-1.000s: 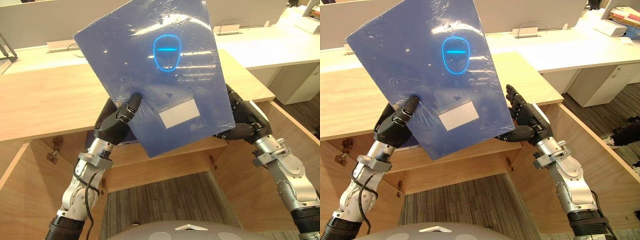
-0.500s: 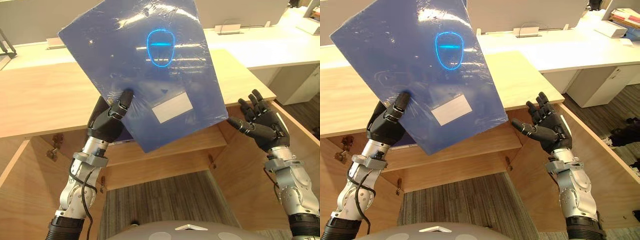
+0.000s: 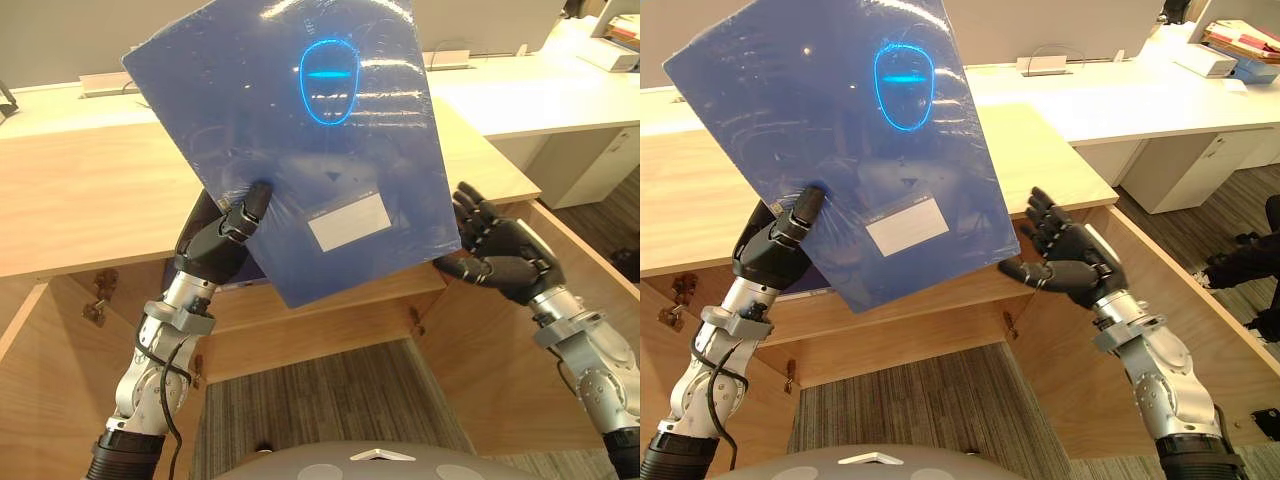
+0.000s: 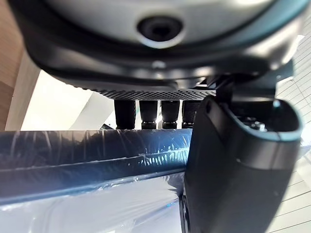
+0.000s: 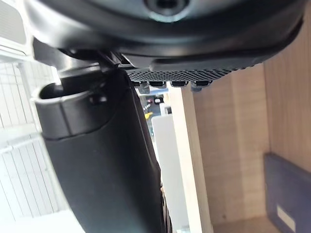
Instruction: Walk over to the cabinet, pick up the folder, carry it to the office cabinet, place the folder inside the office cabinet, then close the office cabinet door
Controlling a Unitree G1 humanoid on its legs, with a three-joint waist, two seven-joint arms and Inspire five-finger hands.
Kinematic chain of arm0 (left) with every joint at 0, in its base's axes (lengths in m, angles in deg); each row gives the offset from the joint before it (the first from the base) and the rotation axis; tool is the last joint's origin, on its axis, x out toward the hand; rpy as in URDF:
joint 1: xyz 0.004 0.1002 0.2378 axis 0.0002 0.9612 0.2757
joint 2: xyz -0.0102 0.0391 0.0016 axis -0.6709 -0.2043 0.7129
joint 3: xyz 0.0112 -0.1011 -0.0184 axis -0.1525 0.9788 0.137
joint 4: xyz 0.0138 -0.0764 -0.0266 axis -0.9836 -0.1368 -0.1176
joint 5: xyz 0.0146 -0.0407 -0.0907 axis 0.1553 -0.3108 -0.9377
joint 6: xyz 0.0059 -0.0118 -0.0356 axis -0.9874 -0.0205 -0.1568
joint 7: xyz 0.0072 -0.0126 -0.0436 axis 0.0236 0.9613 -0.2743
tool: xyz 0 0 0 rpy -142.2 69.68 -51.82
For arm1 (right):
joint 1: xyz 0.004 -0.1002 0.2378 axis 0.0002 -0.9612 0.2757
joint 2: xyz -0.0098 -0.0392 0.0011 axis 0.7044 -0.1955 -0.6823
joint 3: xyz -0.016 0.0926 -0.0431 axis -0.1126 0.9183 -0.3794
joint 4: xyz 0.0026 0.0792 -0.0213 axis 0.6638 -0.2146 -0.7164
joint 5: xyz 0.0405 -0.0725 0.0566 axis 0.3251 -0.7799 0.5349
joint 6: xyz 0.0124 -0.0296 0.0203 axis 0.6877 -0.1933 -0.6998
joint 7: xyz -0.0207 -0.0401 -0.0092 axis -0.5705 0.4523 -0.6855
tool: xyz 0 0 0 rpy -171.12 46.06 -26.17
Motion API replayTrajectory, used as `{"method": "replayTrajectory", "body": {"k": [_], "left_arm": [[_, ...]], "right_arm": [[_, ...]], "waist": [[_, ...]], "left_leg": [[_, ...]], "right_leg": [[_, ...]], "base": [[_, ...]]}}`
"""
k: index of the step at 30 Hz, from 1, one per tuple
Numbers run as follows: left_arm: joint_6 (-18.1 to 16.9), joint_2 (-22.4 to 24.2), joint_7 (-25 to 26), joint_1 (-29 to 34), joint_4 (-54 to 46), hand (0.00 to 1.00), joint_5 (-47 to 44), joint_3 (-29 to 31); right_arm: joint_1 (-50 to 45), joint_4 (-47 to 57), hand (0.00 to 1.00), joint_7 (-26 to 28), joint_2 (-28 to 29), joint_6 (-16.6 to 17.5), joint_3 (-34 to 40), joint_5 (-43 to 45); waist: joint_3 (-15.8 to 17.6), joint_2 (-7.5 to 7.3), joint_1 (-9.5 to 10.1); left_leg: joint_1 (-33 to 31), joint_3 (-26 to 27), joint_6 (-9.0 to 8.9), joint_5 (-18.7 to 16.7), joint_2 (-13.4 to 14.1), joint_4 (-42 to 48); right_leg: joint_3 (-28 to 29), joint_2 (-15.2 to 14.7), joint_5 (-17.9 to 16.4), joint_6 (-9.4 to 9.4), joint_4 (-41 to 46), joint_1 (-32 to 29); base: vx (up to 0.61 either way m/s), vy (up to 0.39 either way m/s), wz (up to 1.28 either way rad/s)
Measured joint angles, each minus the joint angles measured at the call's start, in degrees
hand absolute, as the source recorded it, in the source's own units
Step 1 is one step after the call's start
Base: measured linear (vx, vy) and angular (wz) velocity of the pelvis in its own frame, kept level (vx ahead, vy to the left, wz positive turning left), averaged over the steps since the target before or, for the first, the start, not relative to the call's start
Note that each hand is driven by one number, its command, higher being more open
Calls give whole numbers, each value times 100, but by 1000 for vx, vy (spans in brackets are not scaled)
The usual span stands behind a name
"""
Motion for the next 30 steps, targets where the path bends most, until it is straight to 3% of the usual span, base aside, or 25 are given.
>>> {"method": "replayTrajectory", "body": {"k": [5,10,14,30], "left_arm": [[-17,12,2,-241,-5,0,10,-60],[-21,90,37,-246,-5,0,11,-93],[-21,94,67,-263,-4,0,12,-98],[-42,82,122,-315,-4,0,9,-170]], "right_arm": [[15,762,100,229,-2,-123,-197,-44],[479,1064,100,-195,72,189,234,-23],[490,1430,100,-221,146,215,272,-12],[2,1741,100,-235,344,184,330,684]], "waist": [[4,-9,10],[12,-39,9],[9,-51,-3],[-20,-104,-7]], "left_leg": [[9,15,1,-16,0,3],[3,73,-4,-116,2,147],[-13,82,4,-153,1,206],[-163,102,14,-514,72,845]], "right_leg": [[25,-4,0,1,25,-11],[96,-30,-15,20,87,-31],[107,-41,-16,22,89,-28],[213,-66,-50,41,192,3]], "base": [[0,4,-2],[-14,20,-7],[-2,4,-1],[-5,5,-2]]}}
